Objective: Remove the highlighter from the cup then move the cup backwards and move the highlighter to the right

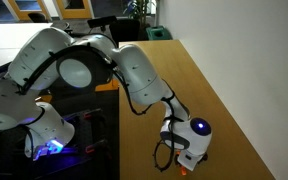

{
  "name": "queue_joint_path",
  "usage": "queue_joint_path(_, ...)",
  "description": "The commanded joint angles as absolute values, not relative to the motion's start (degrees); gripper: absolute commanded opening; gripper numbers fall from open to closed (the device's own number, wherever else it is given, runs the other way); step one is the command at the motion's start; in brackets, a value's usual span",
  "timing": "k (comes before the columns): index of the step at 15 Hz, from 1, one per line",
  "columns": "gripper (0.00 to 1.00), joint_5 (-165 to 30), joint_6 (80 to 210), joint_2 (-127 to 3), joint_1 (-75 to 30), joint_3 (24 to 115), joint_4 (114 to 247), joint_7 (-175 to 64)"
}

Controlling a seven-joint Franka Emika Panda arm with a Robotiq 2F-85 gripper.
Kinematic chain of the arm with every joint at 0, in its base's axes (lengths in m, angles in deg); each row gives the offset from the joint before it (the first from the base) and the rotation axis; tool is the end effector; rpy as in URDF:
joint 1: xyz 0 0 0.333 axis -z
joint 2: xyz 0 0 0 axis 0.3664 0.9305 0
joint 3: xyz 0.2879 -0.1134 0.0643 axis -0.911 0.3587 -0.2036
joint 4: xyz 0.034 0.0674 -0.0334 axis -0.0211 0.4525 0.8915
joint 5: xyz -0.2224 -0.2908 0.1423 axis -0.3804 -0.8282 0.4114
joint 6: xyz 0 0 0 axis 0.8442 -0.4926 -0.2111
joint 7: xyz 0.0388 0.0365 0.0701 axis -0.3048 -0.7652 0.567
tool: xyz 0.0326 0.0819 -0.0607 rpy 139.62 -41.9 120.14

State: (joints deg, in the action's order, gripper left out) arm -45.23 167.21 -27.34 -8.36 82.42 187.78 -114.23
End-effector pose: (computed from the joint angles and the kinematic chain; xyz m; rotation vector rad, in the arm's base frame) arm 0.5758 -0.3290 0.0988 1.9215 -2.4535 0.2691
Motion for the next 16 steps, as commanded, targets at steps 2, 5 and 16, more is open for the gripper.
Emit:
queue_joint_path(2, 1.0, -44.27, 169.26, -31.49, -7.97, 81.22, 191.91, -112.86)
queue_joint_path(5, 1.0, -44.33, 169.43, -34.11, -8.15, 80.8, 194.53, -111.91)
queue_joint_path(16, 1.0, -45.52, 171.23, -54.98, -10.88, 78.35, 215.79, -101.86)
